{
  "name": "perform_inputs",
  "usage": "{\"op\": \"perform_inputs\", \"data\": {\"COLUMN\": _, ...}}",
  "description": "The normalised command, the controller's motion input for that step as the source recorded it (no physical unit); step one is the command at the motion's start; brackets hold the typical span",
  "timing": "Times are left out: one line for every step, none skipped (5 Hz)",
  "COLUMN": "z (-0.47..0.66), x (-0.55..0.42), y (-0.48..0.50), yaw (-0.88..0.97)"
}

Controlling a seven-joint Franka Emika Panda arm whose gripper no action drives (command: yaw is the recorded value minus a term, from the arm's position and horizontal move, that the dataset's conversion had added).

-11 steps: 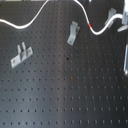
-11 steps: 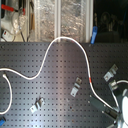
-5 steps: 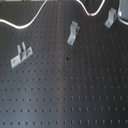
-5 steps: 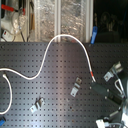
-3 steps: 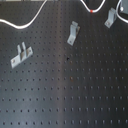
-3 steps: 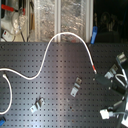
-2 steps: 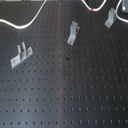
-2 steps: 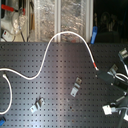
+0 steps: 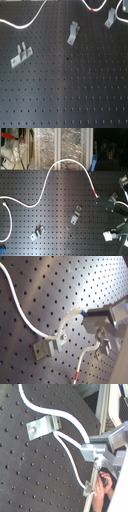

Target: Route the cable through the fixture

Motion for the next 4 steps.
{"op": "perform_inputs", "data": {"z": 0.19, "x": -0.083, "y": -0.333, "yaw": 0.0}}
{"op": "perform_inputs", "data": {"z": 0.31, "x": -0.126, "y": -0.377, "yaw": 0.0}}
{"op": "perform_inputs", "data": {"z": 0.22, "x": -0.102, "y": -0.266, "yaw": 0.0}}
{"op": "perform_inputs", "data": {"z": 0.26, "x": -0.189, "y": -0.207, "yaw": 0.0}}
